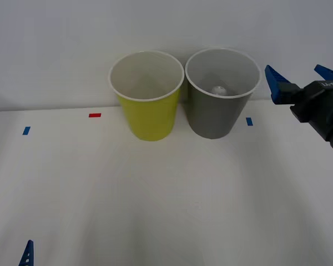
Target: Put cans in the gray bin and PET bottles in the light green bin.
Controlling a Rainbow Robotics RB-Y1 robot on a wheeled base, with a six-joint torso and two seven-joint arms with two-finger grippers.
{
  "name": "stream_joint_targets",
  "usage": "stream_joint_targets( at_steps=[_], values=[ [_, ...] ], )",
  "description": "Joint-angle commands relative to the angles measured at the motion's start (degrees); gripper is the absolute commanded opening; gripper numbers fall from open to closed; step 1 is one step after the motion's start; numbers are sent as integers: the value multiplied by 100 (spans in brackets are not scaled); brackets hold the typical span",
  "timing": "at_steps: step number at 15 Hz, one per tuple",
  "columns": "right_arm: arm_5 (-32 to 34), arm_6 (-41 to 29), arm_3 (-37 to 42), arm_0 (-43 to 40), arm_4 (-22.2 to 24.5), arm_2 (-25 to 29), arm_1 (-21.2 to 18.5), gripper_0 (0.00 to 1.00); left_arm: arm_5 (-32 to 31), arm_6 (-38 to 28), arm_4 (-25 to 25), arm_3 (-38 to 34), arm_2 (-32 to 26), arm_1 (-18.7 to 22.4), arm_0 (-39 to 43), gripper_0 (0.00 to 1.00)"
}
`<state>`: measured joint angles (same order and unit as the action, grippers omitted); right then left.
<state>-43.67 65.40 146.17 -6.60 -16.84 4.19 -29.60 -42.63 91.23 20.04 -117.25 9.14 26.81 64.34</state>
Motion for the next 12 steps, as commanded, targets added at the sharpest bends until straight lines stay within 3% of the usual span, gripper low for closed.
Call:
stream_joint_targets(
  at_steps=[1, 6, 12],
  values=[
    [948, -45, -159, -667, 568, -402, -37, 100, 0, 0, 0, 0, 0, 0, 0, 100],
    [1827, 25, -133, -1739, 937, -621, 368, 100, 0, 0, 0, 0, 0, 0, 0, 100],
    [1879, 122, -142, -1863, 1007, -780, 1062, 100, 0, 0, 0, 0, 0, 0, 0, 100]
  ],
)
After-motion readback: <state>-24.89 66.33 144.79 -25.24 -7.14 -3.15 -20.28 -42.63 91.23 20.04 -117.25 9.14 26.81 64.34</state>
